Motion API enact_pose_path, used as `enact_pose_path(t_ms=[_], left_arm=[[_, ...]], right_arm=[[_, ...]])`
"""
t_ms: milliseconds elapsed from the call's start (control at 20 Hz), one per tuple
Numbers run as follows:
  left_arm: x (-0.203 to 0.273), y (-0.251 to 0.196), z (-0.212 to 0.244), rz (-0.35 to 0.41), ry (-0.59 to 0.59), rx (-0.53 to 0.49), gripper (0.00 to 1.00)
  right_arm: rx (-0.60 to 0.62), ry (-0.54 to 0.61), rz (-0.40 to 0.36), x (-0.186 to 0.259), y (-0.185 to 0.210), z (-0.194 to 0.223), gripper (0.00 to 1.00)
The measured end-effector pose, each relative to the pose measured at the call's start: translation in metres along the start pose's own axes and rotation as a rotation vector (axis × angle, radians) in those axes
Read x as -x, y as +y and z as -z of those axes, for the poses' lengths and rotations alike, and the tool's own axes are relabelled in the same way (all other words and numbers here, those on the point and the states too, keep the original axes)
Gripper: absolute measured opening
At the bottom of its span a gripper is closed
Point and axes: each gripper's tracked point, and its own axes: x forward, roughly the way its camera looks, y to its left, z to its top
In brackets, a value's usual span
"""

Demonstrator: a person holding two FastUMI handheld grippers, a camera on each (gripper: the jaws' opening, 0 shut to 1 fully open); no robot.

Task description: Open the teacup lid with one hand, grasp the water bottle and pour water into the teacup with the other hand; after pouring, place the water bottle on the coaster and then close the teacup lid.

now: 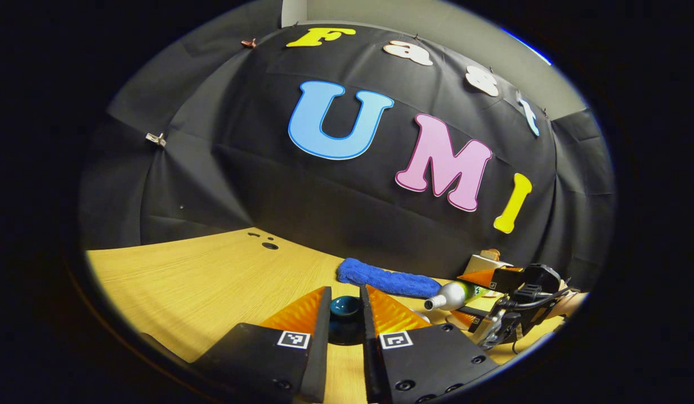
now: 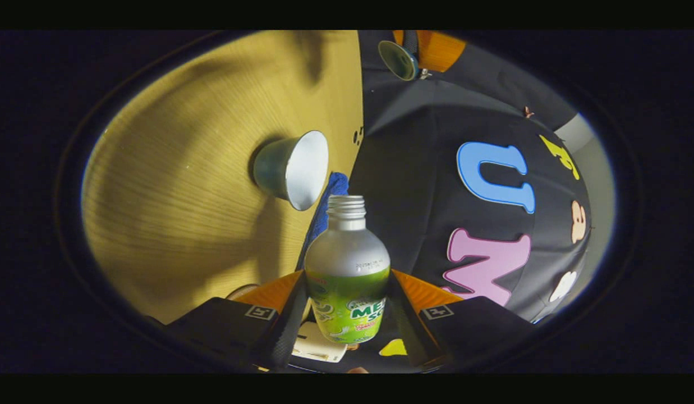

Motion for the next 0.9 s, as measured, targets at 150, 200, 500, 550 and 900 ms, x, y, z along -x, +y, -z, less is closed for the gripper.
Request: enact_pose_path(t_ms=[150, 200, 500, 550, 900], left_arm=[[-0.002, 0.002, 0.001, -0.001, 0.002, 0.0, 0.31], [-0.001, 0.002, 0.001, -0.001, 0.003, 0.0, 0.31], [-0.002, 0.002, 0.003, -0.001, 0.011, 0.008, 0.31], [-0.001, 0.002, 0.003, 0.0, 0.01, 0.008, 0.31], [-0.003, 0.002, 0.005, 0.003, 0.018, 0.013, 0.31]], right_arm=[[0.048, -0.007, 0.0, 0.0, 0.002, -0.001, 0.81], [0.06, -0.009, 0.001, 0.001, 0.002, -0.001, 0.81], [0.14, -0.025, 0.03, 0.001, -0.008, -0.002, 0.82], [0.15, -0.027, 0.033, 0.001, -0.009, -0.002, 0.81], [0.233, -0.026, 0.073, -0.003, -0.019, -0.001, 0.78]])
